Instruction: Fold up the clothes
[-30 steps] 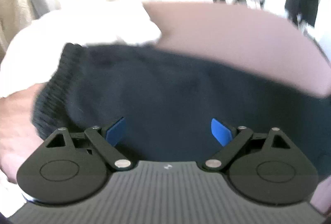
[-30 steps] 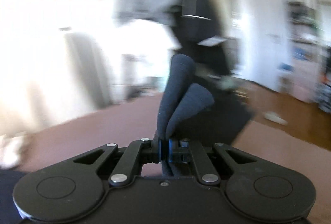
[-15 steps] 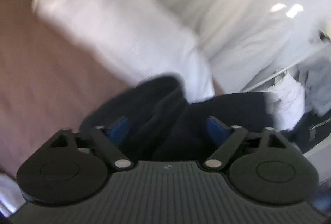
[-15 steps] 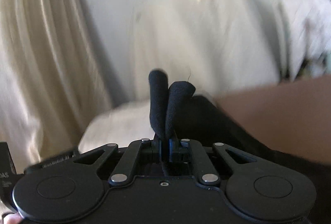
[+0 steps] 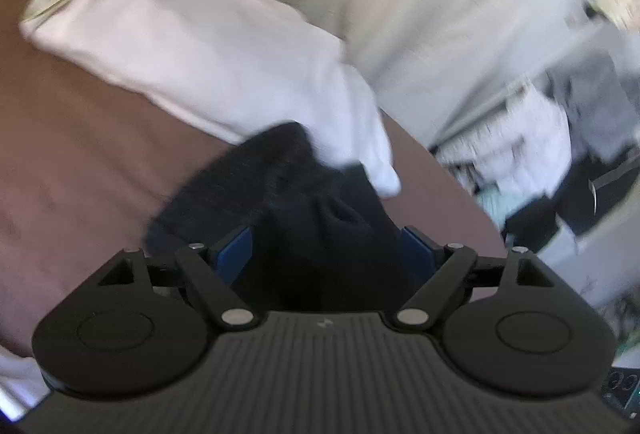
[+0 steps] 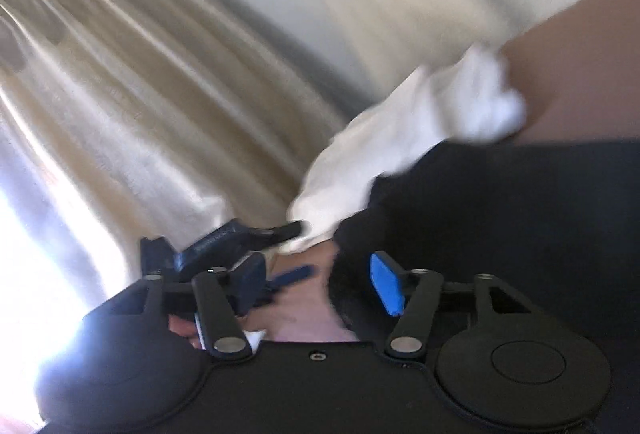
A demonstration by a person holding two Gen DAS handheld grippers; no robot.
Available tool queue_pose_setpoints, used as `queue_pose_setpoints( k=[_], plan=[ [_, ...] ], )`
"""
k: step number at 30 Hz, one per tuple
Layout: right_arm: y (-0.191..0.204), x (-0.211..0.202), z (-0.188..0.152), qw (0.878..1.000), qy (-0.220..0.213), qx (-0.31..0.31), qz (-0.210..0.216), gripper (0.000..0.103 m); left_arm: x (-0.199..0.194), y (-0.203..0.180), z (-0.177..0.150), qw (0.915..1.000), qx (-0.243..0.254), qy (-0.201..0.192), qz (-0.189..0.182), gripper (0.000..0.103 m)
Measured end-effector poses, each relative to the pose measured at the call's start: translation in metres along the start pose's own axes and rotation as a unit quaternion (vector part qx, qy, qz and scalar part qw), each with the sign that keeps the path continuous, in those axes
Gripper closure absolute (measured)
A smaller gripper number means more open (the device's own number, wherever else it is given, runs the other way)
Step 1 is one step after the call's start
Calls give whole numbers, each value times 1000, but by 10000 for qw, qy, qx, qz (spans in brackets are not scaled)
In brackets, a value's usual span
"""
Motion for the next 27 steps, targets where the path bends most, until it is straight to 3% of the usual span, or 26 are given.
queue_pose_setpoints(
  k=[2,4,8,13,15,16,17,20,23,25,27],
  plan=[
    [-23,-38,-14,9941,-257,-303,-1005,36,9,-14,-8,9997,162,159,-8,22],
    [-49,-74,-30,9765,-481,-515,-2036,36,19,-22,-15,9988,335,269,236,22],
    [-93,-119,-76,9508,-344,-385,-3056,36,42,-19,-29,9911,666,599,988,16],
    [-89,-131,-109,9494,-112,-386,-3114,36,83,-22,-37,9747,923,658,1928,18],
    [-82,-130,-111,9466,-168,-600,-3163,35,93,-34,-45,9612,1511,615,2225,50],
    [-80,-132,-111,9433,-208,-760,-3226,35,96,-40,-48,9515,1850,594,2384,59],
    [-78,-133,-113,9399,-242,-914,-3281,35,99,-47,-51,9416,2160,560,2521,83],
    [-71,-139,-120,9344,-328,-1215,-3333,33,82,-64,-53,9349,2511,184,2500,92],
    [-74,-152,-128,9334,-391,-1374,-3291,30,47,-78,-47,9502,2262,-375,2111,96],
    [-73,-150,-130,9311,-379,-1477,-3314,30,14,-96,-44,9556,2107,-966,1819,96],
    [-71,-150,-133,9266,-366,-1670,-3349,29,-15,-112,-43,9448,2197,-1585,1845,96]
  ],
)
Point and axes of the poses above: each gripper's, at about its wrist camera, not at the fingertips, and x roughly the way its jaws point, y to its left, z to its top, the point moved 5 cm from there along x, roughly the way its jaws point, and after that the axes turned 9 degrees about -z, right-handed, at the moved point
